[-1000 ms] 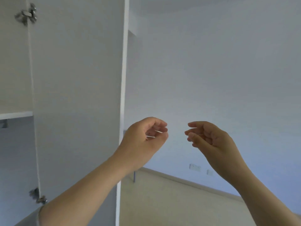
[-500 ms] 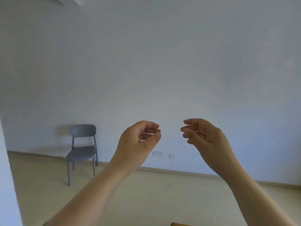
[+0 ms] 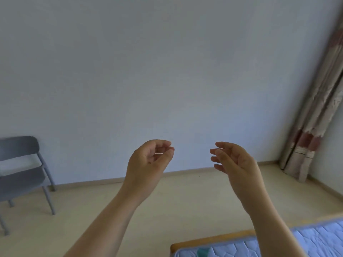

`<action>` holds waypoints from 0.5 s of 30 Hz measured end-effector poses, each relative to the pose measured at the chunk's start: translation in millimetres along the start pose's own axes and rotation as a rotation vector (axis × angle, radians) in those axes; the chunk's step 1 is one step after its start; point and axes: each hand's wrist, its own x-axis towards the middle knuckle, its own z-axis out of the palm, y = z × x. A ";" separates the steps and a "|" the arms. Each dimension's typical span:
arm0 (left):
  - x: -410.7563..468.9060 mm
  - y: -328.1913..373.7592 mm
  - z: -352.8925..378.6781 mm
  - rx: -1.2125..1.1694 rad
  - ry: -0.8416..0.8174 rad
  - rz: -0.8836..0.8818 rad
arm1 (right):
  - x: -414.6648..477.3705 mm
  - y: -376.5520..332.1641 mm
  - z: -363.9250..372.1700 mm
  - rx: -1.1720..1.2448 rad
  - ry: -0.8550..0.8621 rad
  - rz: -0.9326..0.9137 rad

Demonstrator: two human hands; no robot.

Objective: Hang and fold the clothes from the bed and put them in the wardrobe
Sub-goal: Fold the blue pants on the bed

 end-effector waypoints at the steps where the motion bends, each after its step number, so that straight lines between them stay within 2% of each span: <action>1: 11.8 -11.9 6.0 -0.014 -0.002 -0.019 | 8.2 12.8 1.2 0.018 0.032 0.018; 5: 55.4 -55.1 28.6 -0.045 -0.027 -0.095 | 43.8 60.6 9.0 0.061 0.116 0.083; 15: 178.3 -133.0 63.7 -0.043 -0.139 -0.201 | 148.9 144.2 41.5 0.057 0.151 0.211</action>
